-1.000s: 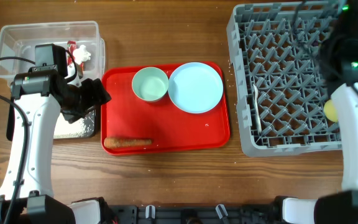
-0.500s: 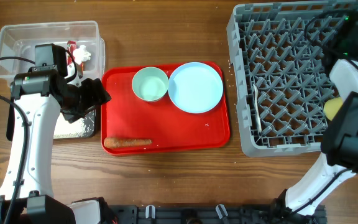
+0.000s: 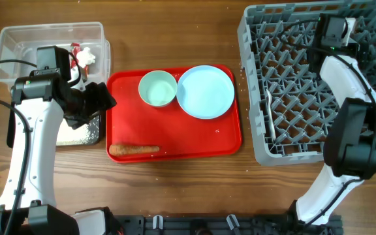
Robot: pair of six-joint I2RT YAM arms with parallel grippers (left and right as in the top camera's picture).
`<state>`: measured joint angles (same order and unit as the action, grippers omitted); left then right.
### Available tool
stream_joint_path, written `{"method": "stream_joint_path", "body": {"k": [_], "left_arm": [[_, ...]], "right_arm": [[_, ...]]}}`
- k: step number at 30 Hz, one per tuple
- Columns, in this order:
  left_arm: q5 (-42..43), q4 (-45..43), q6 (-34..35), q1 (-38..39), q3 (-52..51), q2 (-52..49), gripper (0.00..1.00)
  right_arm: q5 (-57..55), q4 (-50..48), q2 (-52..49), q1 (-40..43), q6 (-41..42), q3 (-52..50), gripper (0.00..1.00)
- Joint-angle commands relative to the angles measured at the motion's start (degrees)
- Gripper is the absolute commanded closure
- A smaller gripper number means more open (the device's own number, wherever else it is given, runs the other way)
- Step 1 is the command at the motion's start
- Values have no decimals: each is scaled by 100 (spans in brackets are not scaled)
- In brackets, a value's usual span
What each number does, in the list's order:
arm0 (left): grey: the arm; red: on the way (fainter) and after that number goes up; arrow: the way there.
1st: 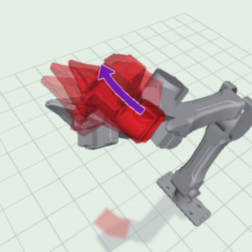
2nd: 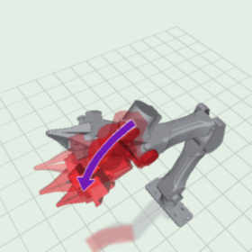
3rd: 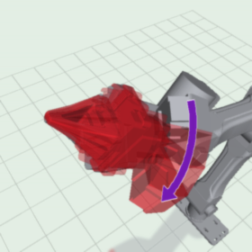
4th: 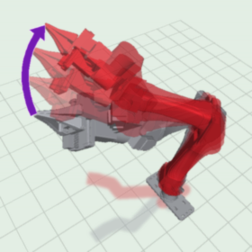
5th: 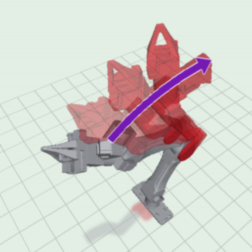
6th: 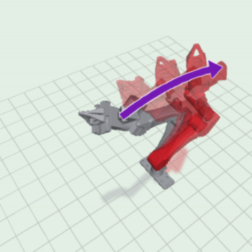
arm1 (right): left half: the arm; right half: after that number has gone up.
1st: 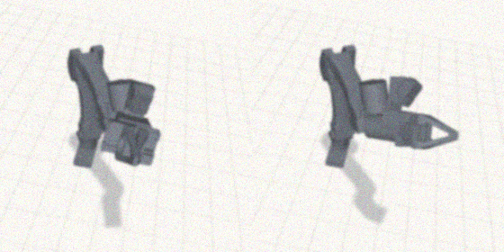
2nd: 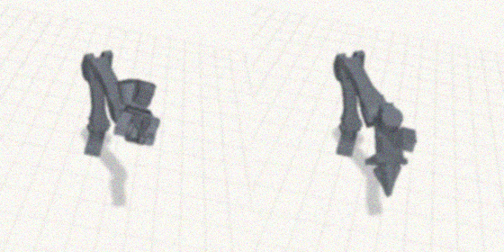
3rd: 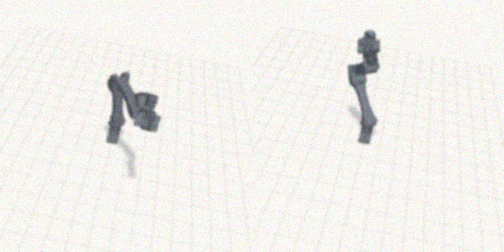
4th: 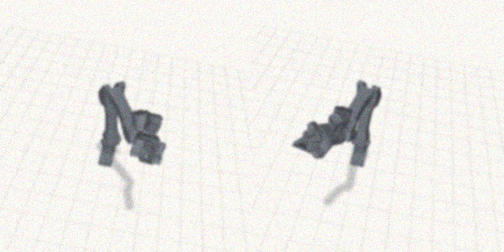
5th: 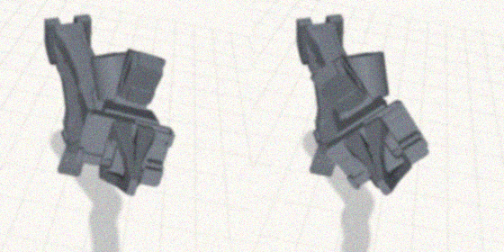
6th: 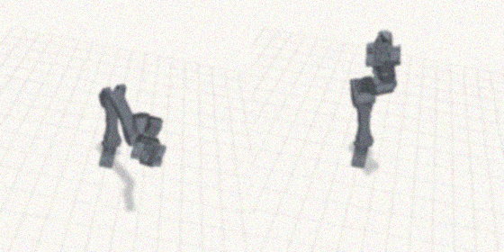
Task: Sort waste into correct bins and load items into the dishwasher rack
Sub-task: 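Carry the blue bowl right and place it in the dish rack, then reach the right gripper to the pale green bowl and grasp its rim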
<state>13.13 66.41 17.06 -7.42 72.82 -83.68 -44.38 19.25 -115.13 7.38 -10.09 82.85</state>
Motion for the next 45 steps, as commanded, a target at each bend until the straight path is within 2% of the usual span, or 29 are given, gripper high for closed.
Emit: {"method": "stream_joint_path", "body": {"k": [1, 3, 7, 12, 14, 17, 20, 23, 26, 32, 38, 39, 43, 45], "left_arm": [[7, -15, -11, -22, 37, 31, 20], [7, -15, -11, -22, 37, 31, 20], [7, -15, -11, -20, 37, 31, 19], [7, -20, -9, -22, 37, 31, 16], [4, -22, -11, -22, 37, 31, 16], [-262, -15, -9, -22, 37, 31, 16], [-778, -11, 192, -22, 37, 31, 15], [-787, -15, 208, -22, 37, 31, 11], [-787, -15, 205, -22, 37, 31, 10], [-787, -15, 205, -22, 37, 31, 10], [-787, -15, 205, -22, 37, 31, 10], [-787, -13, 205, -22, 37, 31, 10], [-787, -15, 205, -22, 37, 31, 10], [-787, -13, 205, -22, 37, 31, 10]], "right_arm": [[1506, 319, 925, -192, 76, -46, 4], [2260, 564, 1381, -339, 81, -46, 4], [4666, 1073, 2124, -918, 136, -46, 11], [6144, 1244, 2063, -2090, 1088, -48, 12], [6113, 1211, 1827, -2699, 1604, -48, 15], [6098, 1075, 1322, -3370, 2369, -46, 26], [6100, 863, 820, -3762, 3045, -46, 35], [6087, 678, 442, -4022, 3324, -46, 44], [5761, 643, 140, -4159, 3768, -46, 50], [5678, 323, -326, -4232, 4019, -46, 53], [5687, 234, -457, -4232, 4072, -46, 69], [5689, 282, -457, -4232, 4087, -46, 74], [5604, 435, -481, -4262, 4319, -87, 75], [5652, 437, -503, -4269, 4325, -87, 80]]}}
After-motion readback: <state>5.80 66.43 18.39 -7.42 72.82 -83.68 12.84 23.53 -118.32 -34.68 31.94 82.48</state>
